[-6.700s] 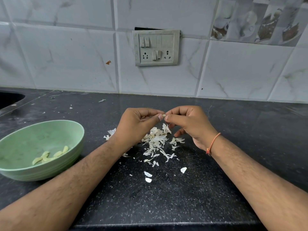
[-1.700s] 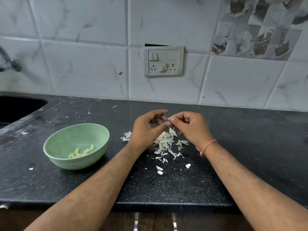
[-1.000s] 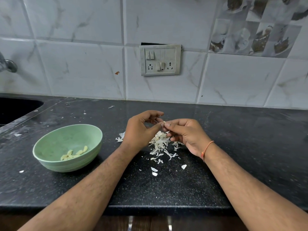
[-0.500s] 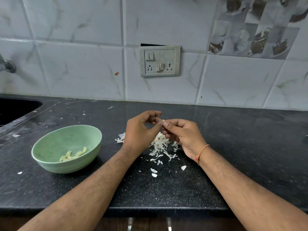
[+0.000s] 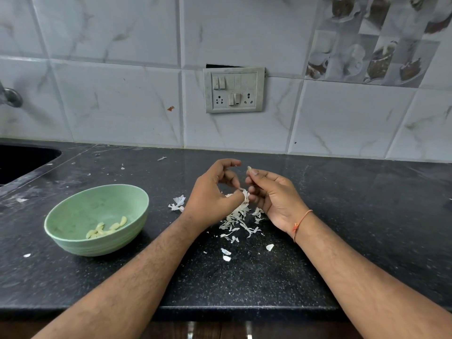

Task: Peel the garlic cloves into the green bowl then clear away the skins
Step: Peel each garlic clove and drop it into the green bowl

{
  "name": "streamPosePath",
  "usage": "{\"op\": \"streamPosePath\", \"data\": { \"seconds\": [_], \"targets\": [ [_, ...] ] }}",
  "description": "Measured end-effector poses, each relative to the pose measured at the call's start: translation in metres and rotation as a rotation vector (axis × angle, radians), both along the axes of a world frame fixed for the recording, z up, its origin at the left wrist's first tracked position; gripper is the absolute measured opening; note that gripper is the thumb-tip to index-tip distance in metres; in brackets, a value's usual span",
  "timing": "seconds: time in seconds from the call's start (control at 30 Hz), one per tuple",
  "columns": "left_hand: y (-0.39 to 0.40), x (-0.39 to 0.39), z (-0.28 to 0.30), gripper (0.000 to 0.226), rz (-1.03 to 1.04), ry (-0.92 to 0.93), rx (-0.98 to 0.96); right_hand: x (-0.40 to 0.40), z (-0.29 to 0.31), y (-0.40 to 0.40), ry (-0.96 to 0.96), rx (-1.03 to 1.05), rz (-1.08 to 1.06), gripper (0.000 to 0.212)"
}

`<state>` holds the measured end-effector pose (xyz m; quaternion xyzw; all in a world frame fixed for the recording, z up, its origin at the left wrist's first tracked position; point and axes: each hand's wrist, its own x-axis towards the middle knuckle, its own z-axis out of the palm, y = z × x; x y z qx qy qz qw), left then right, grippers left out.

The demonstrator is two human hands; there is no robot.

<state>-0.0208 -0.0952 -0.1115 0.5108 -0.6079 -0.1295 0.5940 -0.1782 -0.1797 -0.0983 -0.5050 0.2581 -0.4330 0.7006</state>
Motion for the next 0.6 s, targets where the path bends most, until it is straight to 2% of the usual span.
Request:
{"op": "streamPosePath", "data": {
  "seconds": [0.2, 0.37, 0.6],
  "targets": [
    [-0.0077, 0.0064, -0.0015, 0.030, 0.102, 0.022, -0.018, -0.0012, -0.0002, 0.0002, 0.073, -0.027, 0.054, 0.021],
    [-0.0104, 0.0099, -0.0023, 0.042, 0.093, 0.018, -0.015, -0.0023, -0.0025, -0.0011, 0.132, -0.091, 0.059, 0.015],
    [-0.0096, 0.0088, 0.0007, 0.028, 0.095, -0.019, 0.008, -0.0024, -0.0037, -0.0005, 0.199, -0.175, -0.008, 0.020]
  ]
}}
